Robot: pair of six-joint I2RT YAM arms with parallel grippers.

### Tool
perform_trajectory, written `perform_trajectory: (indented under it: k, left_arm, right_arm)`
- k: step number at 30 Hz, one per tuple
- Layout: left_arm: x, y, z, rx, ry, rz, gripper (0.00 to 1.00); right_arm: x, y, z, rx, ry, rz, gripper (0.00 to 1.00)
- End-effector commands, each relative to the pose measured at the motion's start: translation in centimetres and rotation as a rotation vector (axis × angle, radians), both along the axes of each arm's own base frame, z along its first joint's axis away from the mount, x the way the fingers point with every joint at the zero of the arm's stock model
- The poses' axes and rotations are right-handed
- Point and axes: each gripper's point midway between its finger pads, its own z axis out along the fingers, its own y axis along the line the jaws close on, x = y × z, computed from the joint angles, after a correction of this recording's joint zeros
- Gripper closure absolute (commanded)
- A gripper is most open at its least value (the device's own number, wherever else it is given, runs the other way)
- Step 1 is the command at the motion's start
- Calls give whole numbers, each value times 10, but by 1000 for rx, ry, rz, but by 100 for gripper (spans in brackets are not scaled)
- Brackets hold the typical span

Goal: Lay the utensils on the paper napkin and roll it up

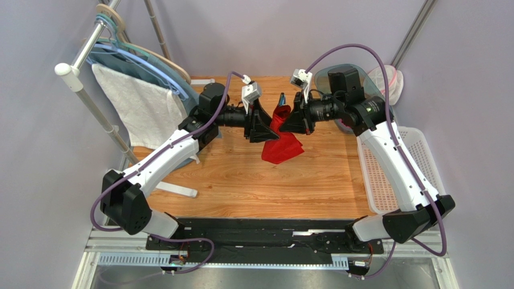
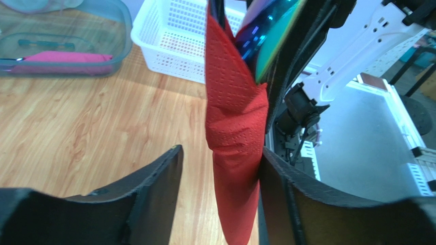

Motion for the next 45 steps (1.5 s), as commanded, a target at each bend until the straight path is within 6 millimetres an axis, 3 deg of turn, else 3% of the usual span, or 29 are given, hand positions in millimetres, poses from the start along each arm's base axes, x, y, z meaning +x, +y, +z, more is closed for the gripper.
perform_trajectory:
  k: [1,5,9,12,15,16,19,20,23,33,40,43,45]
  left_arm:
    - [-8,-6,15,-62,-15,-60,44]
    - [-15,-9,20,-84,-18,-100,48]
    - [-19,-8,25,-103,-30,-117,72]
    - [-21,-7,28,-107,-35,-125,100]
    - [-19,-6,32,-107,-26,-101,100]
    - [-17,-6,32,-107,-22,-94,100]
    - [-15,-4,39,-124,-15,-76,100]
    - [-13,-4,41,-129,-7,-67,100]
    - [-10,0,50,-146,-8,-50,100]
    - [-9,11,70,-179,-46,-57,100]
    - [-26,16,81,-218,-89,-125,100]
    - [-34,18,82,-219,-106,-150,100]
    - [-37,20,82,-222,-110,-155,100]
  right_arm:
    - [-9,0,39,54,-170,21,100]
    - [-8,0,44,57,-195,13,100]
    - [-7,-1,46,55,-206,5,100]
    - [-4,-2,47,53,-218,-12,100]
    - [3,-5,48,41,-221,-55,96]
    - [6,-7,50,35,-230,-78,92]
    - [10,-14,53,18,-243,-131,55]
    - [11,-19,54,14,-248,-153,33]
    - [13,-33,46,-15,-230,-194,19]
    - [-18,-55,0,-123,-149,-156,27]
    - [-17,-52,-15,-145,-107,-128,30]
    - [-16,-51,-16,-145,-105,-112,35]
    - [-16,-49,-15,-140,-108,-97,49]
